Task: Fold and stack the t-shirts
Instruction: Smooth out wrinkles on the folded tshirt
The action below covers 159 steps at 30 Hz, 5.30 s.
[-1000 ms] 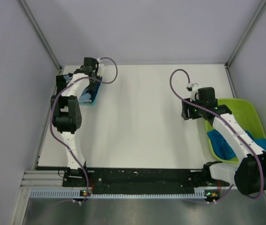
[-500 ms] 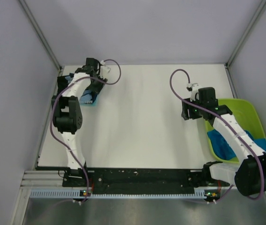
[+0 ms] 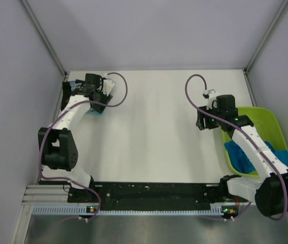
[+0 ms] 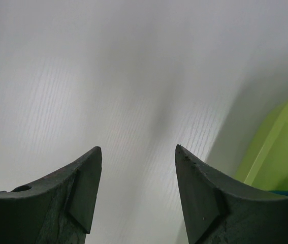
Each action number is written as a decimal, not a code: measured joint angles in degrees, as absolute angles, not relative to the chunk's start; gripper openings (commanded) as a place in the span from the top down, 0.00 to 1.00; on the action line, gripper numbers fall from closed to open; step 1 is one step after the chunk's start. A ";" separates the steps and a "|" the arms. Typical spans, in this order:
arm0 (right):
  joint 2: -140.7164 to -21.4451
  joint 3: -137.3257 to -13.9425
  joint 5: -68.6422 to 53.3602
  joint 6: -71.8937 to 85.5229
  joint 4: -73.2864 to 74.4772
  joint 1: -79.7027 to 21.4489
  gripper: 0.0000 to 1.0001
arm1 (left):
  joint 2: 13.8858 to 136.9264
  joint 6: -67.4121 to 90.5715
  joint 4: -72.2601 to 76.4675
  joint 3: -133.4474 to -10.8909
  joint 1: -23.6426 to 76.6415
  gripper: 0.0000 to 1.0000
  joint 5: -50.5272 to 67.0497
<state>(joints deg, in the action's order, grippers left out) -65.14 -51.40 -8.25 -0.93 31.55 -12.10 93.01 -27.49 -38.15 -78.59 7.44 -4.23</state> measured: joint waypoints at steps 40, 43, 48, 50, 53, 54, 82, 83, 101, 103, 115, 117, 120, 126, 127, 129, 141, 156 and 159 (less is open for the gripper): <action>-65.14 -51.40 -9.87 -1.08 31.57 -12.10 0.36 | 96.95 -31.22 -30.22 -65.82 10.26 0.30 -9.56; -65.14 -51.40 -10.24 -1.06 31.57 -12.10 0.35 | 87.13 -31.42 -30.92 -61.65 10.39 0.29 -3.36; -65.14 -51.40 -11.35 -0.91 31.55 -12.10 0.36 | 78.02 -31.18 -30.68 -60.47 10.72 0.34 2.63; -65.19 -51.42 -11.90 -0.89 31.53 -12.10 0.36 | 79.53 -29.89 -31.00 -63.18 10.83 0.41 2.07; -65.54 -51.46 -12.36 0.12 31.38 -12.10 0.36 | 89.19 -26.79 -32.51 -77.03 10.96 0.48 -2.28; -65.60 -51.46 -12.49 0.25 31.35 -12.10 0.36 | 93.56 -25.96 -31.62 -82.98 10.94 0.48 -4.19; -63.05 -51.00 -10.13 -0.95 31.29 -12.10 0.36 | 139.50 -26.87 -39.38 -129.34 9.15 0.78 -23.11; -63.07 -51.00 -10.13 -0.97 31.29 -12.10 0.36 | 139.68 -26.94 -39.48 -129.34 8.97 0.76 -22.83; -63.07 -51.00 -9.47 -1.13 31.29 -12.10 0.36 | 139.79 -26.98 -39.55 -128.84 8.88 1.00 -19.22; -63.05 -51.00 -9.50 -1.13 31.29 -12.10 0.36 | 139.79 -26.98 -39.27 -128.64 8.88 1.00 -19.16; -63.05 -50.98 -9.08 -1.37 31.29 -12.10 0.36 | 130.10 -23.49 -33.08 -119.70 8.91 1.00 -12.21; -63.05 -50.98 -9.08 -1.41 31.29 -12.10 0.36 | 129.43 -23.22 -32.97 -120.70 8.91 1.00 -11.42; -63.07 -51.00 -9.08 -1.45 31.29 -12.10 0.36 | 129.51 -22.76 -33.45 -120.90 8.88 1.00 -10.07; -63.05 -51.00 -9.06 -1.50 31.29 -12.10 0.36 | 131.68 -22.50 -35.38 -120.90 8.95 0.81 -7.60; -63.05 -51.00 -9.06 -1.48 31.29 -12.10 0.36 | 132.27 -22.44 -35.86 -120.90 8.93 0.76 -7.05; -63.05 -51.00 -9.08 -1.48 31.29 -12.10 0.36 | 133.16 -22.46 -37.04 -120.90 8.93 0.61 -5.69; -62.33 -50.98 -9.10 -1.48 31.31 -12.10 0.35 | 131.35 -22.02 -40.62 -120.25 9.43 0.28 4.62; -61.30 -50.98 -9.08 -1.50 31.35 -12.10 0.35 | 126.28 -25.52 -42.13 -112.25 15.57 1.00 -1.67; -61.23 -50.98 -9.08 -1.50 31.35 -12.10 0.35 | 131.70 -27.14 -44.36 -112.25 15.14 1.00 -6.57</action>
